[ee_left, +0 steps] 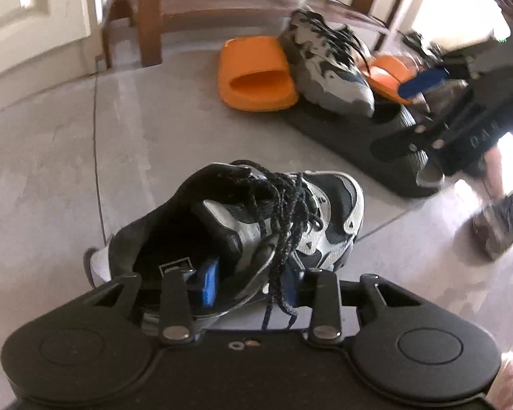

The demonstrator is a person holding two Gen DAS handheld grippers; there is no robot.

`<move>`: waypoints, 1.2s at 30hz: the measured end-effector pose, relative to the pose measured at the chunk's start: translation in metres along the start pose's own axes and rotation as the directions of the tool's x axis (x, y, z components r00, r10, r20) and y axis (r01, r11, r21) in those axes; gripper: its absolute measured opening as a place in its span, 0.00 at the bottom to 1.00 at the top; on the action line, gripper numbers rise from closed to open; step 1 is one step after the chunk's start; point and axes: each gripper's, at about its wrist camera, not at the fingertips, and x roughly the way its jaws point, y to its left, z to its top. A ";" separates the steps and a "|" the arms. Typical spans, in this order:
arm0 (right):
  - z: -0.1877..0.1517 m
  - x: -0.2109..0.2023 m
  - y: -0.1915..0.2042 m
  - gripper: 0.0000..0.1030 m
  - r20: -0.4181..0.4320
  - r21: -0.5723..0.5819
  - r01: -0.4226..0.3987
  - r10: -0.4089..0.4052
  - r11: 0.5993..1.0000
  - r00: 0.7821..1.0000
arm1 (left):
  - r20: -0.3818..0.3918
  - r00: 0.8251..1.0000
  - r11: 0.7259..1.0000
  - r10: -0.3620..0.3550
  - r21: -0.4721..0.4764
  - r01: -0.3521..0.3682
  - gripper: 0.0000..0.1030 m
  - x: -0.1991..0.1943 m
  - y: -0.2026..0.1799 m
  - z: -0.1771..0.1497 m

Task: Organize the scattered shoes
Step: 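Carry the sneaker with the left gripper toward the door and lower it, then open the left gripper to release the sneaker on the floor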

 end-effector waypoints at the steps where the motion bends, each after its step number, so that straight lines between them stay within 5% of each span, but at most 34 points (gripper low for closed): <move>1: 0.000 0.000 0.001 0.98 0.001 -0.008 -0.001 0.001 1.000 1.000 | -0.004 1.000 1.000 0.010 0.029 -0.010 0.34 -0.001 0.000 0.000; 10: -0.002 0.002 0.004 0.98 -0.010 -0.014 -0.016 0.016 1.000 1.000 | -0.002 0.983 0.965 0.185 0.189 -0.181 0.50 -0.007 0.029 0.002; 14: -0.001 0.002 0.006 0.99 -0.007 -0.020 -0.020 0.020 1.000 1.000 | 0.024 0.913 0.904 0.408 0.133 -0.407 0.54 -0.008 0.042 0.001; 15: -0.001 0.002 0.006 0.99 -0.008 -0.019 -0.021 0.021 1.000 1.000 | 0.035 0.875 0.871 0.484 0.081 -0.485 0.55 -0.012 0.046 -0.001; 19: -0.002 0.005 0.006 0.99 -0.011 -0.015 -0.024 0.023 1.000 1.000 | 0.049 0.934 0.931 0.355 -0.109 -0.348 0.56 -0.032 0.050 -0.001; 21: -0.002 0.006 0.006 0.99 -0.015 -0.014 -0.025 0.024 1.000 1.000 | 0.099 0.973 0.965 0.208 -0.185 -0.187 0.56 -0.039 0.041 0.000; 22: -0.001 0.007 0.006 0.99 -0.016 -0.012 -0.025 0.025 1.000 1.000 | 0.144 0.979 0.980 0.142 -0.158 -0.119 0.56 -0.039 0.028 0.002; 27: 0.001 0.006 0.008 0.99 -0.009 -0.016 -0.023 0.023 1.000 1.000 | 0.209 0.978 0.998 0.024 0.050 -0.035 0.56 -0.014 -0.016 0.017; 29: 0.000 0.004 0.007 0.99 -0.003 -0.020 -0.008 0.007 1.000 1.000 | 0.177 0.984 0.999 -0.007 0.048 -0.001 0.55 0.003 -0.013 0.024; 32: -0.002 0.003 0.001 0.99 -0.006 -0.003 0.004 -0.004 1.000 1.000 | 0.076 0.997 1.000 0.005 0.009 -0.006 0.48 0.036 -0.010 0.032; 36: -0.005 0.005 -0.004 0.99 -0.018 0.010 0.012 -0.012 1.000 1.000 | 0.045 0.992 0.987 0.115 0.107 -0.119 0.35 0.035 -0.014 0.021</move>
